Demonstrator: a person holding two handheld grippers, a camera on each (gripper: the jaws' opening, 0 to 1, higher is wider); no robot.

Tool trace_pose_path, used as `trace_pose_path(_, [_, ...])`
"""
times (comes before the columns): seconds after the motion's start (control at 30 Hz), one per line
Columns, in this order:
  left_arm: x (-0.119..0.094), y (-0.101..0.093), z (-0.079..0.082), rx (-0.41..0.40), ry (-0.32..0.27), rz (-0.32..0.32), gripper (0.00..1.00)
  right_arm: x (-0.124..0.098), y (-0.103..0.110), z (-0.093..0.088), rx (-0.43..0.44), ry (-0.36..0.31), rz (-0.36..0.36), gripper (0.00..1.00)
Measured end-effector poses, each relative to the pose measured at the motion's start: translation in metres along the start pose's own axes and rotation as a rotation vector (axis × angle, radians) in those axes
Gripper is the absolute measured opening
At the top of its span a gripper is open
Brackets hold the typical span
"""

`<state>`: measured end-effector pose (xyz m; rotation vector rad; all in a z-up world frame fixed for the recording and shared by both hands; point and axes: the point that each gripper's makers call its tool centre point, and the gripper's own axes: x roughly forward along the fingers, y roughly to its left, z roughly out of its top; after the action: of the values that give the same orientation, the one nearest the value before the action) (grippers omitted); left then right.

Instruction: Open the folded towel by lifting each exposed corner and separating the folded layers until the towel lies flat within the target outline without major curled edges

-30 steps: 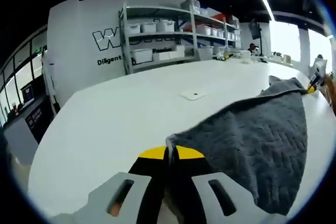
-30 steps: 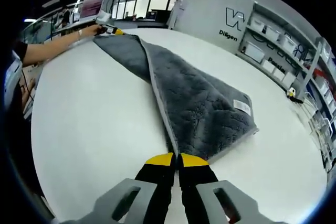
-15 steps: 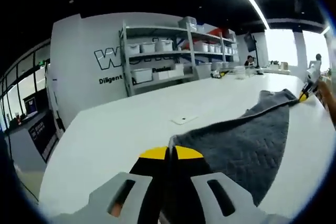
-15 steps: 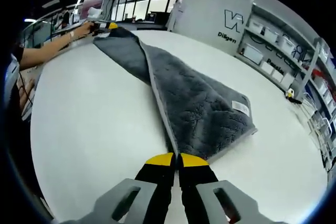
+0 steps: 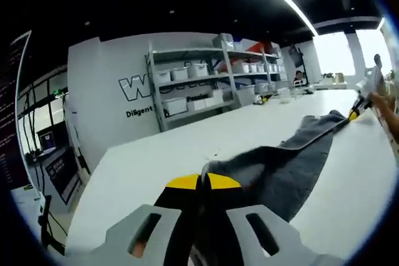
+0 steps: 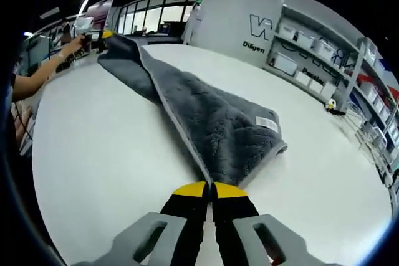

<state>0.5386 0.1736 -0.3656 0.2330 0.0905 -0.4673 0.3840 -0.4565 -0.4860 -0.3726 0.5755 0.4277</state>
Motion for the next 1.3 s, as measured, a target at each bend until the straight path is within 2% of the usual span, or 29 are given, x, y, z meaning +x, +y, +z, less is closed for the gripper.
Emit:
trace_pose_path(0.3, [-0.035, -0.003, 0.002, 0.010, -0.019, 0.042, 0.02, -0.014, -0.020, -0.003, 0.063, -0.039, -0.063, 0.00])
trace_pose_path(0.33, [-0.038, -0.002, 0.003, 0.032, -0.019, 0.057, 0.02, -0.014, -0.020, -0.003, 0.066, -0.040, -0.064, 0.00])
trace_pose_path(0.37, [-0.044, -0.003, 0.005, 0.093, -0.016, 0.082, 0.03, -0.017, -0.022, -0.004, 0.072, -0.042, -0.066, 0.00])
trace_pose_path(0.47, [-0.057, -0.019, 0.009, 0.108, -0.025, 0.062, 0.03, -0.022, -0.024, -0.008, 0.076, -0.036, -0.075, 0.00])
trace_pose_path(0.6, [-0.070, -0.030, 0.007, 0.138, -0.006, 0.061, 0.03, -0.027, -0.025, -0.012, 0.079, -0.029, -0.076, 0.00])
trace_pose_path(0.8, [-0.091, -0.041, 0.003, 0.109, -0.018, 0.055, 0.03, -0.037, -0.024, -0.018, 0.076, -0.017, -0.071, 0.00])
trace_pose_path(0.9, [-0.103, -0.042, -0.002, 0.158, -0.004, 0.106, 0.03, -0.043, -0.024, -0.022, 0.080, -0.016, -0.066, 0.00])
trace_pose_path(1.07, [-0.121, -0.055, 0.000, 0.152, -0.030, 0.101, 0.03, -0.053, -0.023, -0.032, 0.077, 0.007, -0.058, 0.00])
trace_pose_path(1.17, [-0.126, -0.066, -0.010, 0.155, 0.000, 0.082, 0.03, -0.056, -0.024, -0.036, 0.070, 0.023, -0.060, 0.00])
trace_pose_path(1.3, [-0.137, -0.072, -0.024, 0.143, 0.026, 0.077, 0.03, -0.061, -0.022, -0.038, 0.060, 0.032, -0.053, 0.00])
